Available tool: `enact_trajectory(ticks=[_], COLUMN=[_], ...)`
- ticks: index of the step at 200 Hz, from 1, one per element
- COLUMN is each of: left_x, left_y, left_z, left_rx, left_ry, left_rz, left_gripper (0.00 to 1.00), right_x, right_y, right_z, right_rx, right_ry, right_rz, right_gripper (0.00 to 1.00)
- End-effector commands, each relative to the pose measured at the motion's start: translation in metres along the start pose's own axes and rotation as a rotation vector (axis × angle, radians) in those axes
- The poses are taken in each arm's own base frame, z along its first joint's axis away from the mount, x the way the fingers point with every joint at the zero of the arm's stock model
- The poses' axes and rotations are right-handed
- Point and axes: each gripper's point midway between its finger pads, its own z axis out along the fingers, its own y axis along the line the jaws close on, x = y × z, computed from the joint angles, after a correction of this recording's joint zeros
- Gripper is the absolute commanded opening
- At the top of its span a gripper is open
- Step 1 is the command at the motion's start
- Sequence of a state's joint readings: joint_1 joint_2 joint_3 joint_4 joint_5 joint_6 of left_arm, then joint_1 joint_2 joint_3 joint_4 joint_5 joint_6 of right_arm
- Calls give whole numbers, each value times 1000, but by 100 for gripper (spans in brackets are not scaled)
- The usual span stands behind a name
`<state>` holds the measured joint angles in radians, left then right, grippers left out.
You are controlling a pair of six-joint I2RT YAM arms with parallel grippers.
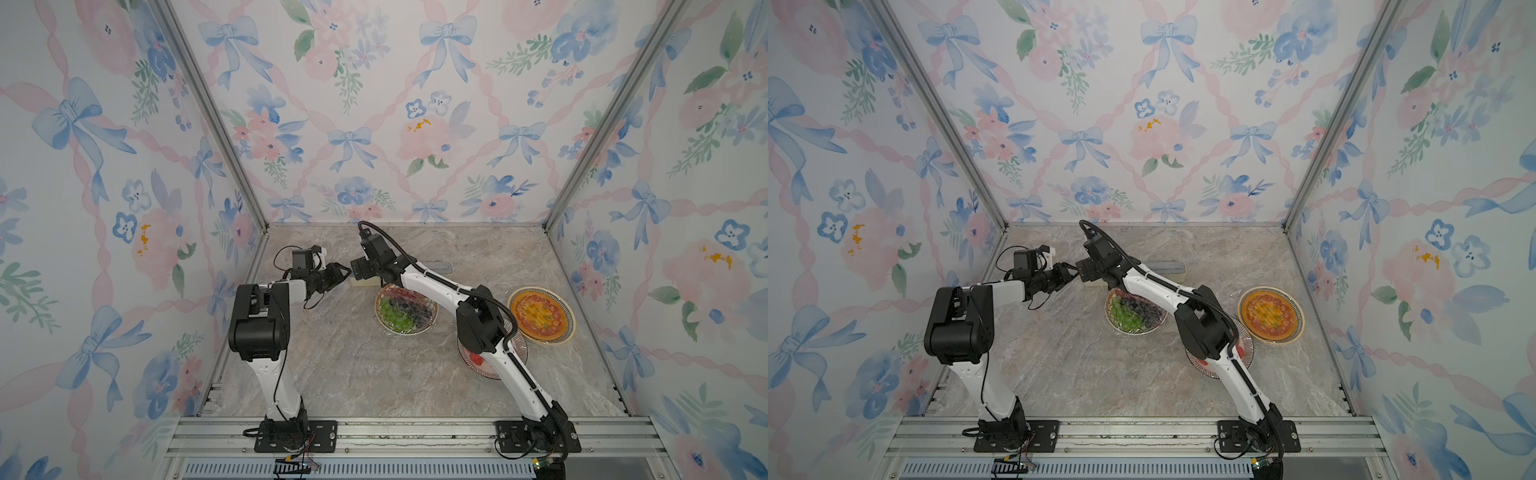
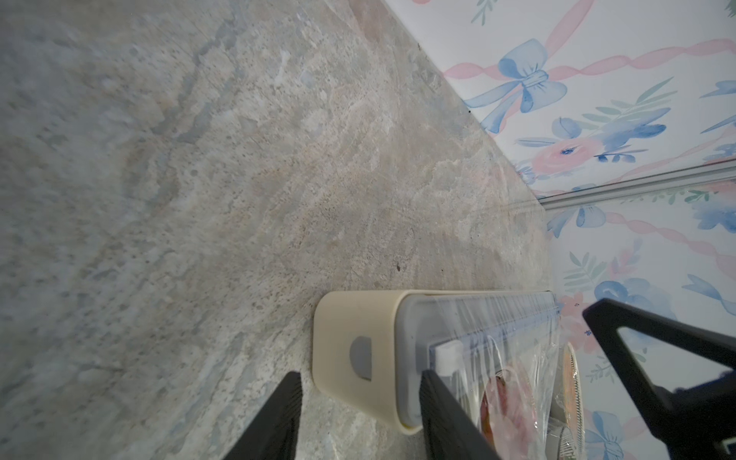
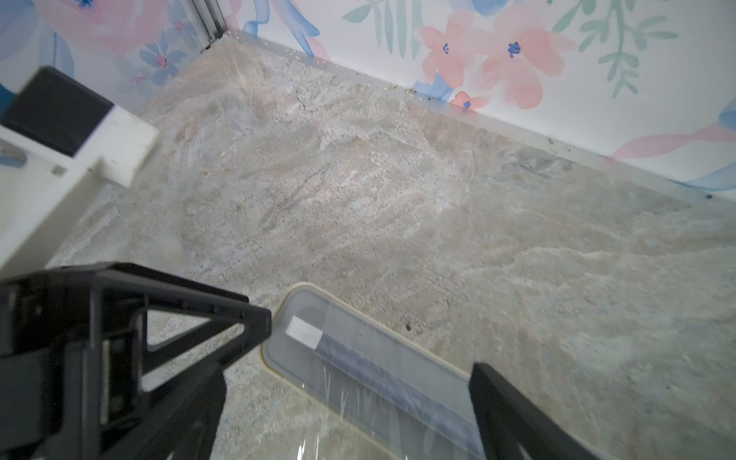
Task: Wrap the plate with plastic wrap
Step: Tear off the plastic wrap from the plastic wrap cutting box.
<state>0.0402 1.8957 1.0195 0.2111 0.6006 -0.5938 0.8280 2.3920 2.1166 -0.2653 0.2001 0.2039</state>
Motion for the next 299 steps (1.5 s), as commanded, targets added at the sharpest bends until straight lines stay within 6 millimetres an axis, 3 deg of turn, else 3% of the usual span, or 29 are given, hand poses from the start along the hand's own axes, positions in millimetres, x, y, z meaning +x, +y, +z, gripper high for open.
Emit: enact_trajectory(ticks=[1,82,158,211,240,299], left_x=[0,6,7,8,8,7], left_y=[-3,9,14,18,18,16], left_z=[7,14,14,14,14,13], left_rx=[15,-26,-45,-58,-56,-52], left_ry=[15,22,17,16,17,18], left_rz=[24,18,13,9,11,11], left_gripper=[50,50,50,50,50,51], right_x=[3,19,27,20,11,24], right_y=[-9,-22,-46,-43,-29,-26], right_z=[20,41,40,38,37,46], right_rx=[7,59,117,97,51,58], right_ry=[5,59,106,82,48,86], right_rz=[1,11,4,17,17,6], right_gripper=[97,97,97,97,97,97])
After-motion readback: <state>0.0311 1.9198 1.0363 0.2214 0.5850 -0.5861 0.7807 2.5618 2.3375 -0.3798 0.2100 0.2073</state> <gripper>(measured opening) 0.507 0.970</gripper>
